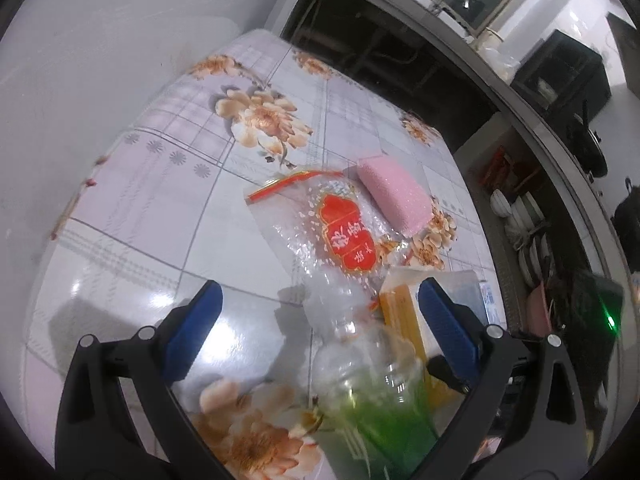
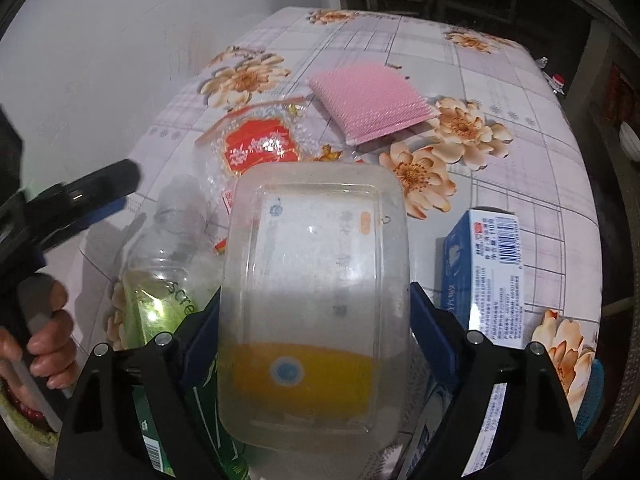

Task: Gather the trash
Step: 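Lift the clear box with the right tool while the left tool reaches the pink sponge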

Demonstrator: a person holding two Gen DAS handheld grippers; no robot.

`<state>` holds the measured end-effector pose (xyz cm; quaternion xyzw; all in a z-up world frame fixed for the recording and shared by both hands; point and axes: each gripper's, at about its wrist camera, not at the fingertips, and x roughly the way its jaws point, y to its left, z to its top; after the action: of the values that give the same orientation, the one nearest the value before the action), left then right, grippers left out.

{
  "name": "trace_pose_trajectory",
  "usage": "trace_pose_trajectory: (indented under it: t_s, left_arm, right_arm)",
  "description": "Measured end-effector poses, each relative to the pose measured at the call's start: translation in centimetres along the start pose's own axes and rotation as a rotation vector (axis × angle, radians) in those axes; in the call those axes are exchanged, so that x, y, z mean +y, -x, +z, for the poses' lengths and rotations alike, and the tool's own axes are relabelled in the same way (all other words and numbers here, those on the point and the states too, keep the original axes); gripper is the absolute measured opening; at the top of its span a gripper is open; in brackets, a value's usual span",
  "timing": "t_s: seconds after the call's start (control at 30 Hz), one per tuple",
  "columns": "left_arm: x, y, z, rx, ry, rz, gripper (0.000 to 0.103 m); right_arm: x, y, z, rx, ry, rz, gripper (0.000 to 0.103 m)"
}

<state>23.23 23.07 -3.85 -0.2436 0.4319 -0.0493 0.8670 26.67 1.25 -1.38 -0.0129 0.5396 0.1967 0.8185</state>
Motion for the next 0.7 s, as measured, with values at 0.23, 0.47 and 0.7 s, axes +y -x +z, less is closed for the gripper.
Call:
trace_pose_trajectory:
  t_s: [0.23,0.47,0.7]
  left_arm:
    - [-0.8,-0.7,2.0,-0.007,0.013,-0.011,0.094]
    - [-3.7,-2.1,4.6,0.064,-0.025,-0.024,0.094]
    - [-8.1,-5.3,7.1,0.171,-0.076,-0.014,0.094]
  right_arm:
    - [-1.4,2.6,-0.3,-0.092,-0.054,0.069,0.083]
    - [-3.2,5.6,-0.7,-0.191,-0.123,0.169,0.083]
    - [-6.0,10.4,-2.5,-0.313,-0.192,0.222,0.083]
